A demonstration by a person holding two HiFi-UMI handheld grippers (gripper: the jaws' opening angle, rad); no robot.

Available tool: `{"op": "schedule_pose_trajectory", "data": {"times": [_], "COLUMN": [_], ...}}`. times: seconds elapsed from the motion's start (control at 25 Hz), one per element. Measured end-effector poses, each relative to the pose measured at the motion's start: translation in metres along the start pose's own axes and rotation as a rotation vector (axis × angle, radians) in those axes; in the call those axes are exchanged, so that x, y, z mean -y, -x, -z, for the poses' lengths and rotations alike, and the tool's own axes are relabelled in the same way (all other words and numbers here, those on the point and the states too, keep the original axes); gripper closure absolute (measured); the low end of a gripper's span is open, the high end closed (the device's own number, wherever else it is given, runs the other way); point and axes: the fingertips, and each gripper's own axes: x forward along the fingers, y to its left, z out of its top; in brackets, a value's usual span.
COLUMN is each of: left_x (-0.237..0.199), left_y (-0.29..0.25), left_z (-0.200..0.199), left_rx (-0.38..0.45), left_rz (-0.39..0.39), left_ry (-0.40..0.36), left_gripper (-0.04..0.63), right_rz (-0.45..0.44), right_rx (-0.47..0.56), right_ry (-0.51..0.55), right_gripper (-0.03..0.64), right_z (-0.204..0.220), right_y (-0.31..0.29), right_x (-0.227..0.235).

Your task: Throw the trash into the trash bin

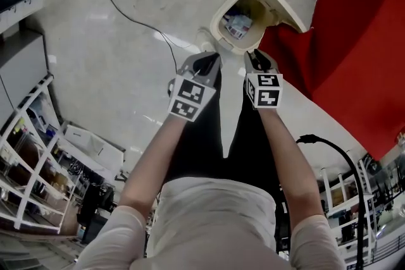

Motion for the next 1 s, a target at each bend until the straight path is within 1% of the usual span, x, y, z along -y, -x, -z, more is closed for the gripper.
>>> {"op": "schedule_pose_trajectory", "data": {"times": [0.24, 0.36, 0.48, 0.64, 0.8, 1.0], "left_x": [0.026, 0.034, 0.049, 0.072, 0.092, 0.114], "left_y": [0.047, 0.064, 0.083, 0.122, 0.164, 0.195], "left_z": [-0.022, -0.039, -0.048, -0.072, -0.094, -0.115], "left_rx": [0.015, 0.031, 0.029, 0.039, 0.054, 0.08], "left_rz": [0.002, 0.002, 0.005, 0.017, 0.032, 0.028], "left_ry": [0.001, -0.021, -0.048, -0.073, -0.067, -0.09], "left_gripper": [0.591, 0.591, 0.591, 0.591, 0.591, 0.591], "right_rz": [-0.031, -0.048, -0.067, -0.08, -0.1, -0.137], "right_rx": [0.03, 0.072, 0.108, 0.143, 0.164, 0.187], "right_ry": [0.039, 0.069, 0.089, 0.131, 0.199, 0.272], "right_gripper": [0.552, 0.58, 0.603, 0.609, 0.611, 0.615], "right_z": [-0.021, -0.042, -0.055, -0.078, -0.098, -0.103], "right_y": [0.061, 0.088, 0.12, 0.173, 0.227, 0.279], "right_x": [-0.026, -0.034, -0.041, -0.052, -0.066, -0.071]}}
